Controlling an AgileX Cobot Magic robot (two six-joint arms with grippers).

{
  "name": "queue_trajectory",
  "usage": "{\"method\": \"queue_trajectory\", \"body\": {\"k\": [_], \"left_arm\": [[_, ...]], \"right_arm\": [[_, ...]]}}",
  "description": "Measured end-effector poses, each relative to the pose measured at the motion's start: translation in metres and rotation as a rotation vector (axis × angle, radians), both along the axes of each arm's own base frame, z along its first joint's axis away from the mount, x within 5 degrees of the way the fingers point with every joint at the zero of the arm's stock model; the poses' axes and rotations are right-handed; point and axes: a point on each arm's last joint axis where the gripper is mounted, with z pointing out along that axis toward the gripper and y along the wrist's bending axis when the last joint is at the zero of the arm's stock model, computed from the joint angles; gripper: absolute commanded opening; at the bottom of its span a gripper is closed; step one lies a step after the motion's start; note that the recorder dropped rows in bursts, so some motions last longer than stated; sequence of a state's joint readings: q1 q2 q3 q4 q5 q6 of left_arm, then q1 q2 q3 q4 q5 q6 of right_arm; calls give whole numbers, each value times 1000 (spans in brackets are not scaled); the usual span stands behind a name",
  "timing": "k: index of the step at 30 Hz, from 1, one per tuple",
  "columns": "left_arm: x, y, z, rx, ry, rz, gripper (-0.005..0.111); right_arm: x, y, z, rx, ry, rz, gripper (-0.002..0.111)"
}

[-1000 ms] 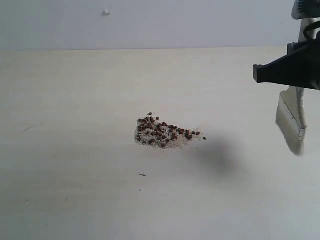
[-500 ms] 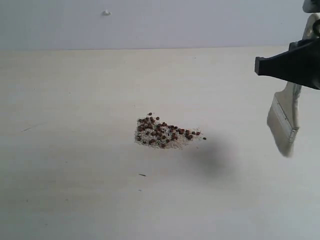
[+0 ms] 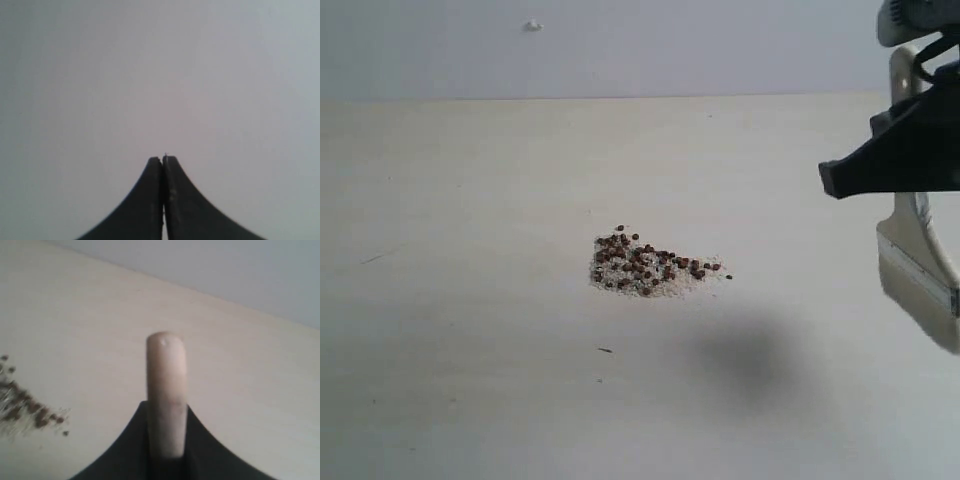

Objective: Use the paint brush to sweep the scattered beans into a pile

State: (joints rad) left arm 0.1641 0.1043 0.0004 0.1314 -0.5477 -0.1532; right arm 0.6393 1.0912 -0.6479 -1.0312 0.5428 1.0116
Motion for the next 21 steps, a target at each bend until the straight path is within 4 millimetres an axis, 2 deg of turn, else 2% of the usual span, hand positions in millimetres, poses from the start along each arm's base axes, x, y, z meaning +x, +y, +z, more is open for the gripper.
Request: {"method": "queue_trajectory", "body": {"k": [5, 15, 17, 21], "left_arm": [[0, 0, 0, 0, 0, 0, 0], [0, 0, 0, 0, 0, 0, 0], [0, 0, 0, 0, 0, 0, 0], [0, 0, 0, 0, 0, 0, 0]], "right_arm": [[-6, 11, -1, -6, 110, 148, 0], [-14, 18, -7, 16, 217, 269, 0], [-12, 19, -4, 78, 183, 243, 0], [-10, 24, 4, 314, 49, 236, 0]]}}
